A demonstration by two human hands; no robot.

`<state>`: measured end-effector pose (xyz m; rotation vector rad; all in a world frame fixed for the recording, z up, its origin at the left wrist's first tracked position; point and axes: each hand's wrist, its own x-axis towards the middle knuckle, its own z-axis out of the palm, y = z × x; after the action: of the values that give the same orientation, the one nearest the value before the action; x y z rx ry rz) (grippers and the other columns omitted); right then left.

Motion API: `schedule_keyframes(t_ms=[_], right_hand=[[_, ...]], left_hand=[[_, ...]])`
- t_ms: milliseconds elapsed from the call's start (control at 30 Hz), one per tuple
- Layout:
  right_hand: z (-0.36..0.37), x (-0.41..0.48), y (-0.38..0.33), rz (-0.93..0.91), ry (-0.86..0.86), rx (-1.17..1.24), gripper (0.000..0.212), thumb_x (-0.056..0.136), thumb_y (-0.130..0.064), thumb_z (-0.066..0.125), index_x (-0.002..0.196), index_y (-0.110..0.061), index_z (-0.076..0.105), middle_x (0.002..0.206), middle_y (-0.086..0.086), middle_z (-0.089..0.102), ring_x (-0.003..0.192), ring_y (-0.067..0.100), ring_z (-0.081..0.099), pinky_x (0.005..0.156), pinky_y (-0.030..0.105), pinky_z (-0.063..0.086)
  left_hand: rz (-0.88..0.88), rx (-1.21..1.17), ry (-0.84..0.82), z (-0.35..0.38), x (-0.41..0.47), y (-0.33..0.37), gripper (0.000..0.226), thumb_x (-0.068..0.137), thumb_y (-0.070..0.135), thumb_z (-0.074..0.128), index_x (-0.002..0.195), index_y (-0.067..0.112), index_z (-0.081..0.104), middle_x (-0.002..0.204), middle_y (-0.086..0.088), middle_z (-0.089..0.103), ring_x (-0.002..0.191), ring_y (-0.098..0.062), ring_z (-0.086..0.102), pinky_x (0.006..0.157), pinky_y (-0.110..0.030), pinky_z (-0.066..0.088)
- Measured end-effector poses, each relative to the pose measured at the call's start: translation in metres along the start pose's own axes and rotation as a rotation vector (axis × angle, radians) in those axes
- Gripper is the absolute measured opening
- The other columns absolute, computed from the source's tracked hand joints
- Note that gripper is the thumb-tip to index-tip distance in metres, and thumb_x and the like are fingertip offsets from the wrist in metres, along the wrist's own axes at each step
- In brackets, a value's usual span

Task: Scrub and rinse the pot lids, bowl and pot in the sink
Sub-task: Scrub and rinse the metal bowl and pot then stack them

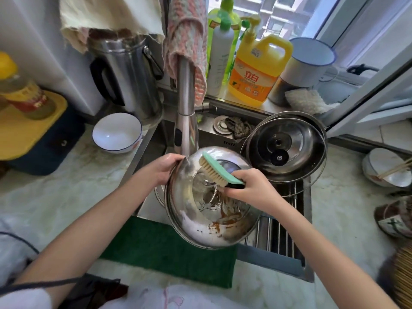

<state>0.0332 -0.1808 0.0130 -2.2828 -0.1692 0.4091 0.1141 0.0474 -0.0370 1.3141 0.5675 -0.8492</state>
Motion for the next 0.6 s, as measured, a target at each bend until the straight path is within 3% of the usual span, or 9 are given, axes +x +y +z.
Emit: schedule_keyframes(t_ms=[100,167,200,300,367,433,533,600], right_hand=[[0.000,-0.004,0.002,0.014,0.102,-0.021,0.018,0.080,-0.035,0.072,0.087,-0.018,0.074,0.071,-0.008,0.069,0.060,0.007,0.063,0.053,0.037,0.052],[0.001,-0.005,0.002,0.039,0.183,0.005,0.015,0.083,-0.032,0.071,0.086,-0.018,0.073,0.065,-0.012,0.065,0.052,0.001,0.056,0.045,0.025,0.042],[0.003,-0.005,0.004,0.056,0.218,0.035,0.016,0.084,-0.031,0.070,0.085,-0.015,0.073,0.063,-0.009,0.065,0.050,0.001,0.053,0.045,0.028,0.040],[0.014,-0.005,0.006,0.109,0.260,0.148,0.025,0.086,-0.029,0.067,0.081,-0.005,0.070,0.064,0.009,0.064,0.050,0.008,0.048,0.046,0.034,0.038],[0.023,-0.006,0.005,0.146,0.265,0.202,0.021,0.087,-0.024,0.066,0.078,-0.006,0.067,0.057,0.001,0.058,0.045,0.003,0.046,0.045,0.026,0.037],[0.031,-0.007,0.004,0.178,0.256,0.202,0.017,0.089,-0.023,0.065,0.078,-0.010,0.066,0.057,-0.006,0.057,0.046,0.001,0.049,0.045,0.022,0.041],[0.036,-0.008,0.003,0.215,0.140,0.184,0.018,0.090,-0.028,0.063,0.082,-0.012,0.068,0.062,0.001,0.065,0.049,0.003,0.056,0.049,0.031,0.048],[0.034,-0.008,0.001,0.245,0.034,0.116,0.025,0.089,-0.038,0.063,0.079,-0.015,0.066,0.061,-0.002,0.063,0.046,0.001,0.052,0.047,0.024,0.041]], left_hand=[[0.005,-0.051,-0.042,0.001,-0.002,0.005,0.053,0.102,0.029,0.025,0.092,-0.004,0.066,0.082,-0.019,0.070,0.074,-0.027,0.070,0.082,-0.039,0.050],[-0.022,-0.042,-0.063,-0.008,0.002,-0.003,0.066,0.100,0.047,0.020,0.112,-0.004,0.061,0.101,-0.022,0.066,0.090,-0.032,0.066,0.090,-0.042,0.044],[-0.047,-0.025,-0.064,-0.012,0.005,-0.010,0.069,0.098,0.053,0.022,0.116,-0.003,0.059,0.104,-0.021,0.063,0.093,-0.031,0.062,0.090,-0.041,0.042],[-0.097,-0.083,-0.064,-0.011,0.005,-0.038,0.062,0.098,0.053,0.027,0.105,0.004,0.063,0.096,-0.015,0.063,0.084,-0.026,0.062,0.078,-0.035,0.050],[-0.089,-0.144,-0.049,-0.001,-0.002,-0.057,0.053,0.101,0.046,0.027,0.104,0.008,0.064,0.095,-0.011,0.067,0.085,-0.024,0.066,0.073,-0.033,0.055],[-0.070,-0.199,0.046,0.007,-0.005,-0.069,0.047,0.102,0.044,0.029,0.107,0.011,0.063,0.105,-0.009,0.065,0.099,-0.024,0.062,0.081,-0.034,0.049],[-0.002,-0.170,0.237,0.005,-0.003,-0.072,0.039,0.100,0.043,0.037,0.094,0.015,0.063,0.098,-0.009,0.065,0.083,-0.020,0.060,0.071,-0.030,0.046],[-0.006,-0.144,0.263,0.001,-0.003,-0.072,0.038,0.100,0.042,0.038,0.089,0.015,0.062,0.087,-0.006,0.064,0.076,-0.018,0.058,0.067,-0.029,0.045]])
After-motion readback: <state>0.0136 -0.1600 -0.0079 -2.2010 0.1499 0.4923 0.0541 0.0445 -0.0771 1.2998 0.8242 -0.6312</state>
